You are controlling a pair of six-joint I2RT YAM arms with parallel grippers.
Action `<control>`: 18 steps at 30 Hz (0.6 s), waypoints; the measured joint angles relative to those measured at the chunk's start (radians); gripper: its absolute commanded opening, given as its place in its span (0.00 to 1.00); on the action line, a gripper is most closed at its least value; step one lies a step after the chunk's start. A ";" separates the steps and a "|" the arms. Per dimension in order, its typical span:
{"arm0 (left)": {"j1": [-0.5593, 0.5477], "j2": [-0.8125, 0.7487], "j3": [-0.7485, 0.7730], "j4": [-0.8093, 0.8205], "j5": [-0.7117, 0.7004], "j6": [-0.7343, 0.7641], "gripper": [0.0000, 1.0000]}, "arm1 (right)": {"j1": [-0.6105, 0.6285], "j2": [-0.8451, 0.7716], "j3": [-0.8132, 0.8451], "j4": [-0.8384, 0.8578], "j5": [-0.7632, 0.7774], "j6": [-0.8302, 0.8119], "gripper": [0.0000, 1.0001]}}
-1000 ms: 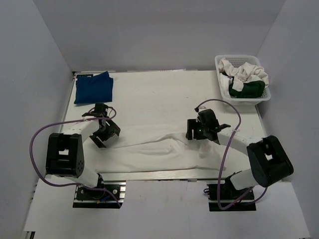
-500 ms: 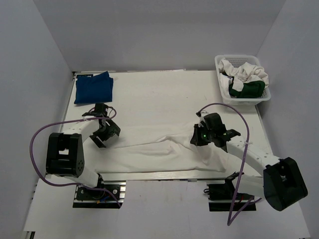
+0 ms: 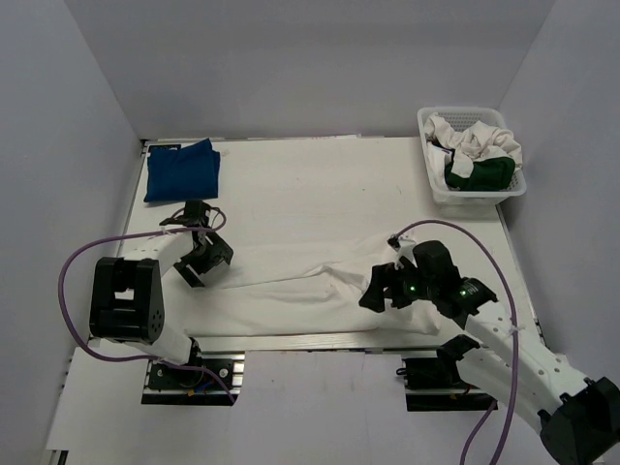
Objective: Fold and stack the t-shirts
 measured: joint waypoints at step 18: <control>0.000 -0.002 0.009 -0.003 -0.008 0.000 1.00 | 0.159 0.611 0.214 0.109 0.698 0.170 0.90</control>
